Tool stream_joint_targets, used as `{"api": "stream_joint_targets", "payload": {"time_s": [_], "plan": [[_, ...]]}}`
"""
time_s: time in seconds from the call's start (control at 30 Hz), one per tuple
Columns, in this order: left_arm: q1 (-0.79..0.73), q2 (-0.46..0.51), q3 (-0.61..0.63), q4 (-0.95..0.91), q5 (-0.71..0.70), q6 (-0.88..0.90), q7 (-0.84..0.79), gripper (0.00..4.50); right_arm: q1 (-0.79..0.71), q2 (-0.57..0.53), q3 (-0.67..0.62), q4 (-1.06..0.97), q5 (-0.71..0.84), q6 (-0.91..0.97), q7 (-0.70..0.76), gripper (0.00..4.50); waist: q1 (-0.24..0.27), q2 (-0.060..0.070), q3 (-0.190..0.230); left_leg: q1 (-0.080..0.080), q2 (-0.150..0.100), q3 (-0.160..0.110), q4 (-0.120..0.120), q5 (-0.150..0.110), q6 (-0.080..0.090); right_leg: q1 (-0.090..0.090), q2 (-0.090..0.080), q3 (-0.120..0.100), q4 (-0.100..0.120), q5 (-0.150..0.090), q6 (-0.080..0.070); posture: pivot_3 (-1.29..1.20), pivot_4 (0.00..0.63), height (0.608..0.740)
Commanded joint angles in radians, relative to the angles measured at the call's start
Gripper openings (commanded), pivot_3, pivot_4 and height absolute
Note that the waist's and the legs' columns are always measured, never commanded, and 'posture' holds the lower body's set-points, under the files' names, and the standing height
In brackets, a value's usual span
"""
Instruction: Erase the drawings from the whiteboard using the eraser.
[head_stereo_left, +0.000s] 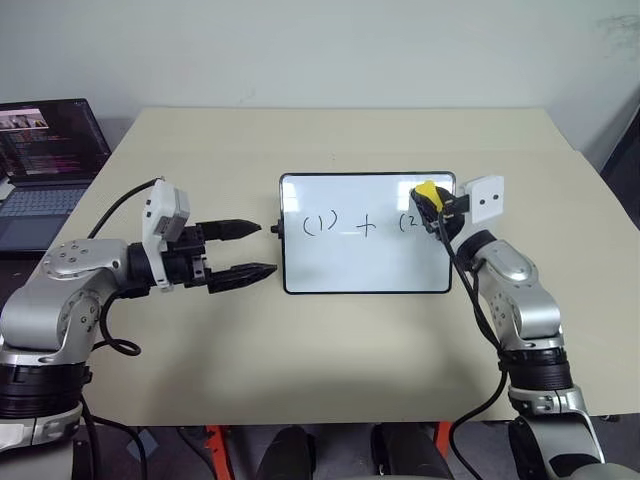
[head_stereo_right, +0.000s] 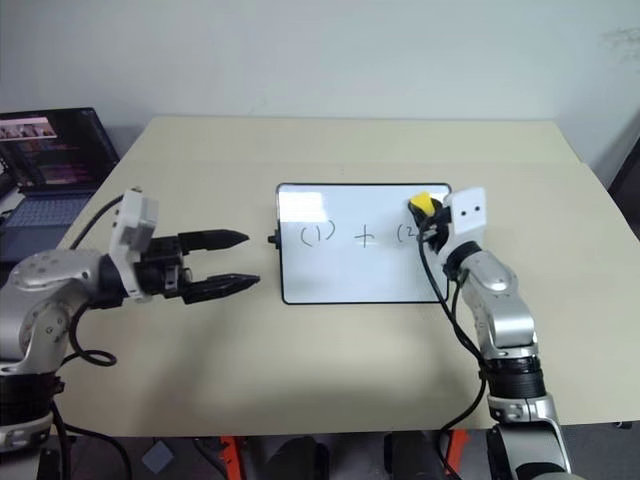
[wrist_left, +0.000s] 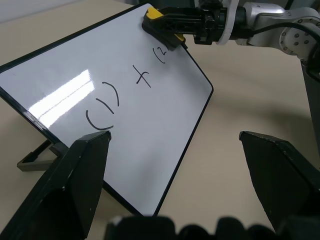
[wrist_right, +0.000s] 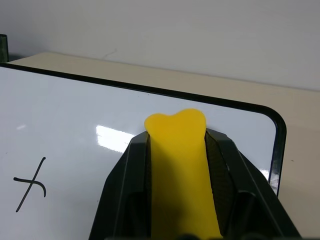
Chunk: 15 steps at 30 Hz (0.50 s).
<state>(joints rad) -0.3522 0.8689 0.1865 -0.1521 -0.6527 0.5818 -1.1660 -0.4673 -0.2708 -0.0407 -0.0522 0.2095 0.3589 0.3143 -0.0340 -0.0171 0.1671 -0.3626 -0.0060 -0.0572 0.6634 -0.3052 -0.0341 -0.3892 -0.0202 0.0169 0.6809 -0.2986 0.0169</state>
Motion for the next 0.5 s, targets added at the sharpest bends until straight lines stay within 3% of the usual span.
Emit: {"api": "stream_joint_targets", "payload": {"time_s": [0.03,0.5], "plan": [[0.002,0.017,0.035,-0.031,-0.014,-0.002,0.003,4.50,0.055,-0.009,0.022,-0.020,-0.010,0.050,0.010,1.18,0.000,0.000,0.000,0.000,0.000,0.000,0.000,0.000,0.000,0.000,0.000,0.000,0.000,0.000,0.000,0.00,0.150,0.740],[0.007,0.007,0.027,-0.038,-0.019,0.000,0.005,4.50,0.232,-0.084,0.015,-0.185,-0.014,0.188,-0.004,1.18,0.003,-0.004,-0.002,0.001,0.000,0.000,0.001,0.000,0.000,0.001,0.000,0.000,0.000,0.000,0.000,0.00,0.150,0.740]]}}
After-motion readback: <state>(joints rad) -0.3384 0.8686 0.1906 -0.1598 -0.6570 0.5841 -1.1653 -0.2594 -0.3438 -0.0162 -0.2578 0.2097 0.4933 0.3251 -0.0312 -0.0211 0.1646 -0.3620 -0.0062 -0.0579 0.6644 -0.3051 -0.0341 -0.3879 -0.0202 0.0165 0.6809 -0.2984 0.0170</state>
